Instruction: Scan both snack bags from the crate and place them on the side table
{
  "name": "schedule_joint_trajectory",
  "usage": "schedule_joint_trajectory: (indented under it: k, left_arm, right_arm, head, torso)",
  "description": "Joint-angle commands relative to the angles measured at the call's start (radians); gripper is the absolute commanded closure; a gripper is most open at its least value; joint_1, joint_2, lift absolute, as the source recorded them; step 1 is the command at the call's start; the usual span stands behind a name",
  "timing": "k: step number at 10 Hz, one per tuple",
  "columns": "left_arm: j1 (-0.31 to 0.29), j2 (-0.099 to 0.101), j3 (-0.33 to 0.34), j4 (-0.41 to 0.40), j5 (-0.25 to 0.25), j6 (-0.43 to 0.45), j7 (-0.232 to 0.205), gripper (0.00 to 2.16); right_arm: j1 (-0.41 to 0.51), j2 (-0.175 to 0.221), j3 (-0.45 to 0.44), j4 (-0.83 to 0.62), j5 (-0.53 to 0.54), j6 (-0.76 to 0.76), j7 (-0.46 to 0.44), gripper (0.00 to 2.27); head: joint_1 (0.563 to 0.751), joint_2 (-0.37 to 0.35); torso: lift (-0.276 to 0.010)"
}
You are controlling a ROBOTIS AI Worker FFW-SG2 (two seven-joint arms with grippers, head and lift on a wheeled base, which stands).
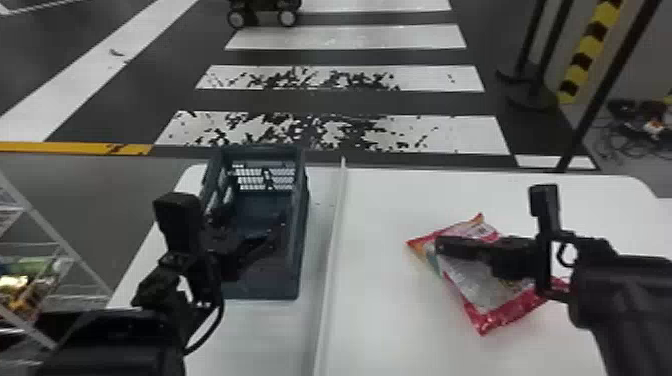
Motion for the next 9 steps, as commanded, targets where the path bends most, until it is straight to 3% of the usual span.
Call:
schedule_joint_trajectory:
  k: [1, 9]
  left_arm:
    - [-0.001, 0.000, -0.001, -0.001, 0.000, 0.000, 0.000, 0.09]
    - [-0.003, 0.002, -0.006, 0.001, 0.000, 0.000, -0.001, 0.09]
  right_arm:
    - [0.006, -0.016, -0.020, 0.002, 0.005, -0.003, 0.002, 2.21]
    - [0.011, -0.062, -0.181, 0.019, 0.009, -0.071, -0.002, 2.21]
  head:
    - [0.695, 0.065]
    - [0.695, -0.035]
  torso:
    - [-0.098]
    - [-0.098]
